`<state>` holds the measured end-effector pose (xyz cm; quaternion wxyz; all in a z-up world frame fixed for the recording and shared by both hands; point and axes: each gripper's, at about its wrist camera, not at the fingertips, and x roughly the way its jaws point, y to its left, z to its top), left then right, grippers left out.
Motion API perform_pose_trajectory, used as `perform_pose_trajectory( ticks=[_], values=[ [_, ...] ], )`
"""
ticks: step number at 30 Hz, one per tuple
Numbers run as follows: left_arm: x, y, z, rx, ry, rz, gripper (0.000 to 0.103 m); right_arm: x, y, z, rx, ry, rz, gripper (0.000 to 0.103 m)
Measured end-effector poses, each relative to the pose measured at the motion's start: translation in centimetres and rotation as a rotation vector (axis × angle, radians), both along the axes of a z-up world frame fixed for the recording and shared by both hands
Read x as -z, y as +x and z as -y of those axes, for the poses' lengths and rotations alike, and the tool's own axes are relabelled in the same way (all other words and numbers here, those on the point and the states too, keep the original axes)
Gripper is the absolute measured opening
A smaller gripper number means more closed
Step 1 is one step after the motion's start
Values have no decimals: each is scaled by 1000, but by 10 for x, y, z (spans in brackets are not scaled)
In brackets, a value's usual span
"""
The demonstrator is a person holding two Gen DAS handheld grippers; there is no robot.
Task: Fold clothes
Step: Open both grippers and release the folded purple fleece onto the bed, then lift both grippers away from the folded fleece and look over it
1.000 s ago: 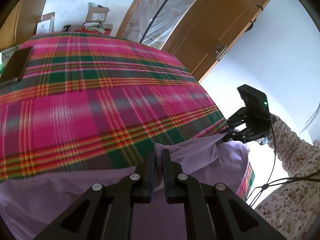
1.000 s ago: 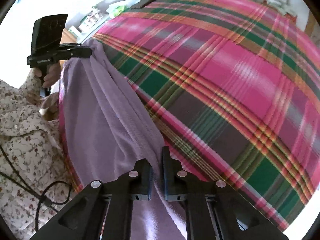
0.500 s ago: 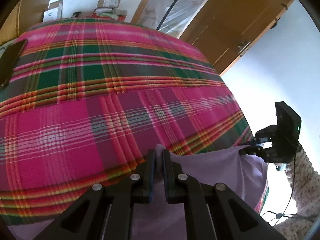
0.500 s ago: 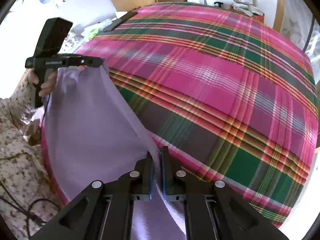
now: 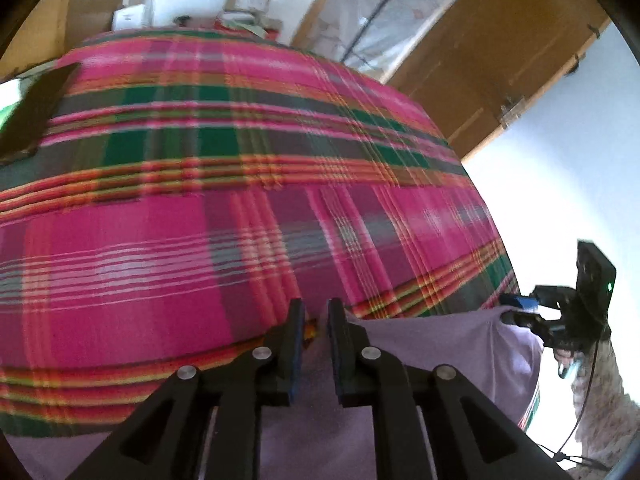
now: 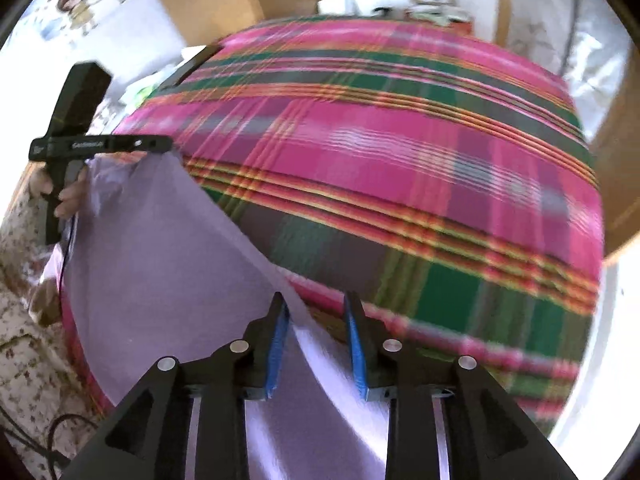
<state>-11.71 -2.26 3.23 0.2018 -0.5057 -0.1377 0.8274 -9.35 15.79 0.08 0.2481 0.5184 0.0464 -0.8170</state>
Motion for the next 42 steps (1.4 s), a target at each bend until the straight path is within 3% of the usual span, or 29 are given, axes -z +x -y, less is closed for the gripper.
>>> perform_pose_trajectory(
  ticks=[7,13,20,23,26,31,34,35,37,38,42],
  values=[
    [-14,35,5,-1,12,-19,19,-20,51,-49,245,-35,-105,31],
    [-10,72,-12,83,46,0,21,-9,99,-68,404,23,-158,31],
    [-7,116,-53,260,-32,-9,25,-4,168,-127,780,-58,-257,37],
    [-6,132,-71,337,-68,-18,26,3,185,-142,880,-83,-262,38],
    [-1,143,-82,381,-63,-3,26,11,192,-155,959,-126,-235,38],
    [5,156,-88,404,-72,10,26,30,186,-161,997,-211,-175,39],
    [5,162,-88,411,-72,16,27,34,187,-163,1020,-254,-189,38],
    [6,163,-88,410,-72,18,27,34,187,-163,1025,-254,-199,34],
    [6,166,-86,406,-70,19,27,33,187,-161,1026,-235,-218,12],
    [6,167,-85,403,-65,22,27,32,187,-160,1022,-220,-230,6],
    [7,171,-78,387,-45,35,27,22,190,-158,1045,-106,-296,1]
  ],
)
